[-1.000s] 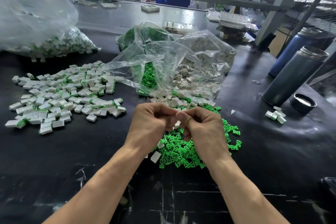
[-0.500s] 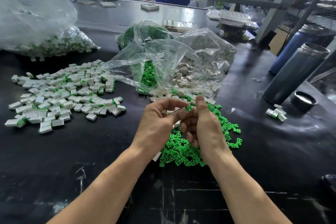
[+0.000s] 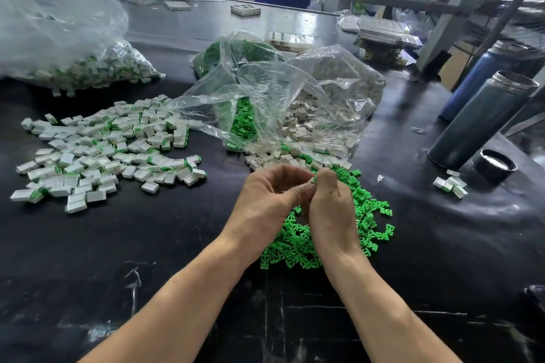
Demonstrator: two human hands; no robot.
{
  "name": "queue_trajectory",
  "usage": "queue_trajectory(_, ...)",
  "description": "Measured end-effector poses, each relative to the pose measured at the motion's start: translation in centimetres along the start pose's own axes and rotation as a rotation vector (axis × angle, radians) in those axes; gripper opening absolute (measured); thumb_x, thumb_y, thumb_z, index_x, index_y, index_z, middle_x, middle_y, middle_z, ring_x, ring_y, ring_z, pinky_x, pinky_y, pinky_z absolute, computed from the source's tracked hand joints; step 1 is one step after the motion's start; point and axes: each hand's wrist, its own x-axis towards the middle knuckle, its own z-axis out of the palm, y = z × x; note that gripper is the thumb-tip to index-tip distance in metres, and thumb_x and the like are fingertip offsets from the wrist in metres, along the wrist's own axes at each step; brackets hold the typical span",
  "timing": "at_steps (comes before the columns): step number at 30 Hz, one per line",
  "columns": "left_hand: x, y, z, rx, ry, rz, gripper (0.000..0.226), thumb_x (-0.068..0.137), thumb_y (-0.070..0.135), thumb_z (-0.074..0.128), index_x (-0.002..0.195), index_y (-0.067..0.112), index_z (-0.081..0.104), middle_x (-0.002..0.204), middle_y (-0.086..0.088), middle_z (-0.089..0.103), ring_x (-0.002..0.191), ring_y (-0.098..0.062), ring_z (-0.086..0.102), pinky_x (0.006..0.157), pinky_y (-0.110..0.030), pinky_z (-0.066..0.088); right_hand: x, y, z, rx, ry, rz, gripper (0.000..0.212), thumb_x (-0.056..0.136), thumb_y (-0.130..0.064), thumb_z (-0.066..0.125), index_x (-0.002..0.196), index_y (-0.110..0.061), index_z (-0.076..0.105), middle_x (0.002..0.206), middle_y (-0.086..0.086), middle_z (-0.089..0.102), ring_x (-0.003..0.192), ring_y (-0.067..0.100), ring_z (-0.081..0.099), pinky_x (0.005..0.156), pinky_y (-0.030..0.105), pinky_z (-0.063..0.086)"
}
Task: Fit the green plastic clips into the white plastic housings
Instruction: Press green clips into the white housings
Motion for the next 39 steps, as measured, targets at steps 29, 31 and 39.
queue_trajectory(29, -0.10, -0.09, -0.35, 0.116, -0.012, 0.041, 0.005, 0.088, 0.012, 0.079, 0.092, 0.012, 0.076, 0.092, -0.010, 0.076, 0.082, -0.015, 0.072, 0.071, -0.023, 0.059, 0.15, 0.15, 0.26, -0.040, 0.057, -0.006, 0.060, 0.090, -0.055, 0.030, 0.073, -0.015, 0.070, 0.068, 0.001, 0.066, 0.069, 0.024, 0.065, 0.069, 0.046, 0.056)
queue_trajectory(31, -0.08, -0.09, -0.40, 0.099, -0.007, 0.038, 0.006, 0.087, 0.011, 0.079, 0.092, 0.010, 0.076, 0.092, -0.011, 0.076, 0.080, -0.013, 0.071, 0.072, -0.025, 0.058, 0.10, 0.13, 0.39, -0.033, 0.070, -0.027, 0.059, 0.090, -0.053, 0.031, 0.067, -0.014, 0.069, 0.064, 0.001, 0.065, 0.065, 0.026, 0.063, 0.062, 0.044, 0.053)
queue_trajectory(39, -0.14, -0.06, -0.55, 0.080, -0.005, 0.034, 0.007, 0.088, 0.008, 0.077, 0.095, 0.006, 0.075, 0.092, -0.011, 0.077, 0.086, -0.016, 0.071, 0.082, -0.032, 0.059, -0.02, -0.12, 0.57, -0.057, 0.065, -0.061, 0.059, 0.092, -0.051, 0.030, 0.080, -0.022, 0.080, 0.074, -0.001, 0.077, 0.072, 0.017, 0.073, 0.064, 0.050, 0.061)
